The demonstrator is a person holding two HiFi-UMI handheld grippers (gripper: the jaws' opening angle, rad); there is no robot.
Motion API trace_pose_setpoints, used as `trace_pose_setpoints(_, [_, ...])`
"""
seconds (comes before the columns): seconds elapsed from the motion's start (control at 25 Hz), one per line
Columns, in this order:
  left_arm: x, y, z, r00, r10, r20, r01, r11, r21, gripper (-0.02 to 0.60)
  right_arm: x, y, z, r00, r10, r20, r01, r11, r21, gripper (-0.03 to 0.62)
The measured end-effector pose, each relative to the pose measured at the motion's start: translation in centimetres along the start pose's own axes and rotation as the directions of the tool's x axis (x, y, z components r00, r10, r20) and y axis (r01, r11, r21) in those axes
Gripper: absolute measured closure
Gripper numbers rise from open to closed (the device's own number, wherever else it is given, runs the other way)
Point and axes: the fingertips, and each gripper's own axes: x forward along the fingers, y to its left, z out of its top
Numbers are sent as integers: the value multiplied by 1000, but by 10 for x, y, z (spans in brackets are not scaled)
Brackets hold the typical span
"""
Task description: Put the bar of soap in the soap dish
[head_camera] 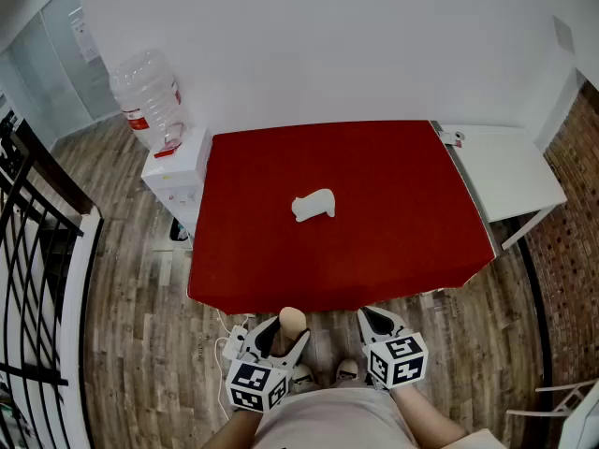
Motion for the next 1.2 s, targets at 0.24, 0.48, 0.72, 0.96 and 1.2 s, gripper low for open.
trace_pose_setpoints(0.24, [-21,19,-3,1000,-19,-4,19,1000,21,321,1,17,11,999,-33,34,33,999,7,591])
trace_pose_setpoints(0.48, [-16,35,-2,999,-35,-8,35,999,18,321,8,18,11,998,-53,33,52,998,23,591])
trace_pose_setpoints(0.72, [17,54,12,1000,-29,-4,29,999,13,321,40,-9,29,998,-48,36,47,998,29,591])
trace_pose_setpoints(0.96, [64,79,34,1000,0,-2,0,1000,6,321,86,-36,68,999,-6,47,6,1000,4,591])
trace_pose_setpoints(1.2, [119,100,65,1000,26,11,-26,1000,-3,321,129,-75,110,999,20,51,-19,1000,-18,591])
